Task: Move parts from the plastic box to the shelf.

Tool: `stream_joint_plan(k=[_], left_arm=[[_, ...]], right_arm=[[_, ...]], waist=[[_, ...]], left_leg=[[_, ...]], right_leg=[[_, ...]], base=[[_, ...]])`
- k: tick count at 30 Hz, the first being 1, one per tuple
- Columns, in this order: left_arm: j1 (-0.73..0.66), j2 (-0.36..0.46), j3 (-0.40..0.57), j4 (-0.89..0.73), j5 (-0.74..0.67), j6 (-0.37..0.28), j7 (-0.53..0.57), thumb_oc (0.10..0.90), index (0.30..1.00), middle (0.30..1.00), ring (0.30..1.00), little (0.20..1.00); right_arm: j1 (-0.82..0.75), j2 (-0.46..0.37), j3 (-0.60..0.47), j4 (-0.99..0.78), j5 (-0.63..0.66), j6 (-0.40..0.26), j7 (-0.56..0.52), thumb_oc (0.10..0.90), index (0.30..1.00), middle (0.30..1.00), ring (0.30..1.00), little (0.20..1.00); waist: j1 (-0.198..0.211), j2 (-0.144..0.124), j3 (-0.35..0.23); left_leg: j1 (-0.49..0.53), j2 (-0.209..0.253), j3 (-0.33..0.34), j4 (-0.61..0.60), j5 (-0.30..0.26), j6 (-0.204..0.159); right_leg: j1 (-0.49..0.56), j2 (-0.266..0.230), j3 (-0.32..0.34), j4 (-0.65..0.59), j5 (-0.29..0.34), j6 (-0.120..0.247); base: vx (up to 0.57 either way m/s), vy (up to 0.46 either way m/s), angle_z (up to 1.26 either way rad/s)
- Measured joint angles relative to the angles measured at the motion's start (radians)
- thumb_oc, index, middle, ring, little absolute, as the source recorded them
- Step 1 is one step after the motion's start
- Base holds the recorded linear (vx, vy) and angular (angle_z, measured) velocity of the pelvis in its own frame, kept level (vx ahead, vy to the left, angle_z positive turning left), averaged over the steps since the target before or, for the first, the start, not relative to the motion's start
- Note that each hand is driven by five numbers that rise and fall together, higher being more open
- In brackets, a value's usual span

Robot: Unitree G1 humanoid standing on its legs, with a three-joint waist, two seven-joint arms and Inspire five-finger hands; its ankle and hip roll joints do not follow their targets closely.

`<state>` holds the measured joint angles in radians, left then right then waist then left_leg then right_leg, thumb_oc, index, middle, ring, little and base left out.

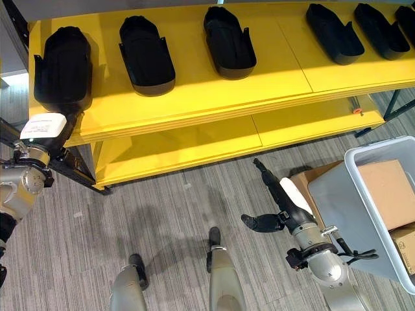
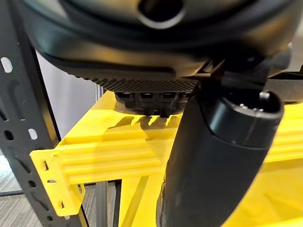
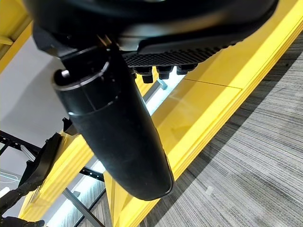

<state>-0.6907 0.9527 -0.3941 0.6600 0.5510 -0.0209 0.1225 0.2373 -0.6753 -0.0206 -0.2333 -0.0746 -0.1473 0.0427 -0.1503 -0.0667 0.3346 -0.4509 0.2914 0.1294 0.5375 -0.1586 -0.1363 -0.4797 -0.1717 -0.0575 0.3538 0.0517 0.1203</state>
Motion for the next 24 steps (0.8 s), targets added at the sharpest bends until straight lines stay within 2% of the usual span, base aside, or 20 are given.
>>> stream_joint_plan(k=[2, 24], left_arm=[[-0.003, 0.0, 0.0, 0.0, -0.035, 0.001, 0.0, 0.9, 1.0, 1.0, 1.0, 1.0], [-0.081, 0.0, -0.037, 0.011, -0.036, 0.019, 0.0, 0.9, 1.0, 1.0, 1.0, 1.0]], right_arm=[[0.0, 0.0, 0.0, 0.0, 0.0, 0.0, 0.0, 0.9, 1.0, 1.0, 1.0, 1.0], [0.0, 0.0, 0.006, 0.0, 0.0, 0.0, 0.0, 0.9, 1.0, 1.0, 1.0, 1.0]], waist=[[-0.003, 0.0, 0.0], [-0.011, 0.0, 0.0]], left_leg=[[0.0, 0.0, 0.0, 0.0, 0.0, 0.0], [0.0, 0.0, 0.0, 0.003, 0.001, -0.002]], right_leg=[[0.0, 0.0, 0.0, 0.001, 0.0, 0.0], [-0.001, 0.0, 0.001, 0.005, 0.0, 0.0]], base=[[0.0, 0.0, 0.0], [0.0, 0.0, 0.0]])
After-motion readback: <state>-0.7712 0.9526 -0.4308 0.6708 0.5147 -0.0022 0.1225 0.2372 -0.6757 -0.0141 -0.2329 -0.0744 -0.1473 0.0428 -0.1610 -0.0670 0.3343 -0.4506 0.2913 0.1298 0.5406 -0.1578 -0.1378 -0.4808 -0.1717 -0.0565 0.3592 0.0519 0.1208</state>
